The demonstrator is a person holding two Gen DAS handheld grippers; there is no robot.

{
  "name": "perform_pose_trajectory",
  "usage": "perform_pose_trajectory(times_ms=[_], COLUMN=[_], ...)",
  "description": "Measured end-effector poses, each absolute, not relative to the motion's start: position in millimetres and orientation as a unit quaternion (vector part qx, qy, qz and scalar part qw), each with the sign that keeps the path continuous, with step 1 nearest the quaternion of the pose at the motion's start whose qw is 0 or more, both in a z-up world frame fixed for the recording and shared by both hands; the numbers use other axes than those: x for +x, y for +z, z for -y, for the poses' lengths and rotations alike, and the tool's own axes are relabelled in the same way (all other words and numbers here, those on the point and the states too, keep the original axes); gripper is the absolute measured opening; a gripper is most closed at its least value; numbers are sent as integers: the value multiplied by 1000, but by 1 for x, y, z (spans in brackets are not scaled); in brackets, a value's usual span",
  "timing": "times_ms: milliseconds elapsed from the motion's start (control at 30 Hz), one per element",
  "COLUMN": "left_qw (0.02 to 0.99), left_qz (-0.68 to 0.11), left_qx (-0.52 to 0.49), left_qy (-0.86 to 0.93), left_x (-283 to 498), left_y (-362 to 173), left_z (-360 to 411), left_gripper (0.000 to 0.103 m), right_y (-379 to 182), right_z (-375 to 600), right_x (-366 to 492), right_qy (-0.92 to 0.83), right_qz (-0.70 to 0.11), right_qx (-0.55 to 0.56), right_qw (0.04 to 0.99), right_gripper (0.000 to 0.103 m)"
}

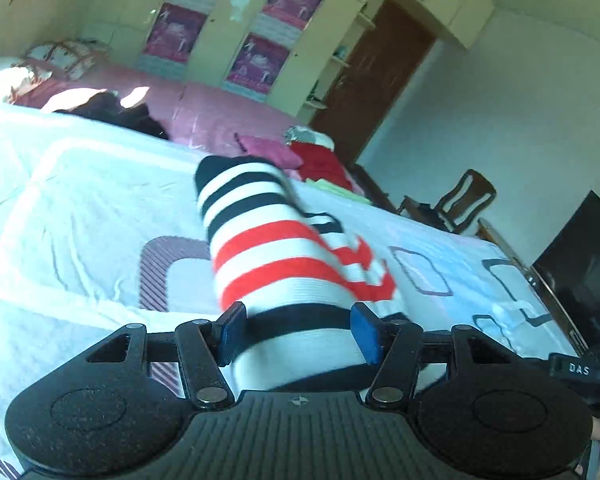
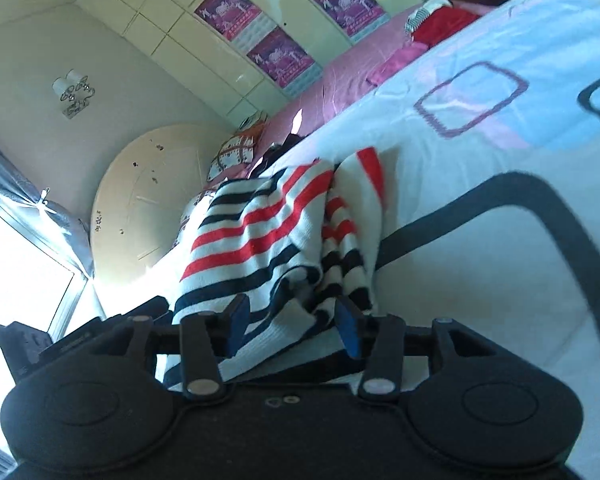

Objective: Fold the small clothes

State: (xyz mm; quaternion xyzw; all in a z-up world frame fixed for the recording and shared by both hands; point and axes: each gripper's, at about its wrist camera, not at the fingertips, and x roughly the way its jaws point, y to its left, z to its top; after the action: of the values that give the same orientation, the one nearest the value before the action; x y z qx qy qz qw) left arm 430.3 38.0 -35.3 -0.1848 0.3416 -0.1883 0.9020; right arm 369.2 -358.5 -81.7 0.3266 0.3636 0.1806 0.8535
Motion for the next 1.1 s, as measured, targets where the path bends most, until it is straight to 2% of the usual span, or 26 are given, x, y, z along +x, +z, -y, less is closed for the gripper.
perform_pose_trajectory(times_ms=[133, 200, 233, 267, 300, 367, 467, 533, 600, 667, 767, 867, 1000, 1100], left_qw=[894, 890, 889, 891, 894, 897, 894, 888, 893, 892, 905, 922, 921, 914], left_qz=[-362, -371, -374, -372, -370, -365, -359, -369, -383, -391, -366, -332, -345, -370], left_qx=[-193, -196, -196, -192, -181, -173, -183, -182, -146, -147, -141, -114, -103, -90], left_qy=[-181, -180, -176, -178, -176, -176, -194, -204, -185, -171, -167, -162, -148, -141], left_x=[448, 455, 463, 465, 468, 470, 468, 470, 473, 475, 467, 471, 507, 522], left_y=[-52, -57, -62, -62, -62, -61, -61, -67, -75, -82, -63, -40, -44, -62], left_z=[-41, -39, -30, -23, -17, -10, -5, 4, 20, 25, 18, 14, 17, 24], left_gripper=[56, 57, 57, 57, 57, 57, 57, 58, 70, 76, 76, 76, 76, 77], right_y=[-92, -95, -94, -92, -88, -72, -52, -58, -84, -99, -80, -57, -45, -60], right_z=[345, 338, 333, 329, 324, 316, 316, 319, 322, 329, 338, 337, 319, 305], right_x=[384, 393, 397, 398, 397, 387, 359, 350, 356, 359, 353, 357, 402, 434], right_qy=[174, 165, 160, 151, 150, 157, 167, 150, 128, 132, 128, 116, 149, 167], right_qz=[-387, -404, -409, -410, -409, -382, -340, -344, -375, -380, -355, -313, -289, -324], right_qx=[342, 339, 329, 315, 297, 256, 232, 207, 202, 217, 219, 163, 99, 43], right_qw=[839, 834, 836, 842, 850, 874, 896, 904, 895, 890, 900, 929, 940, 930], right_gripper=[51, 48, 45, 25, 20, 18, 17, 17, 18, 17, 29, 26, 22, 20])
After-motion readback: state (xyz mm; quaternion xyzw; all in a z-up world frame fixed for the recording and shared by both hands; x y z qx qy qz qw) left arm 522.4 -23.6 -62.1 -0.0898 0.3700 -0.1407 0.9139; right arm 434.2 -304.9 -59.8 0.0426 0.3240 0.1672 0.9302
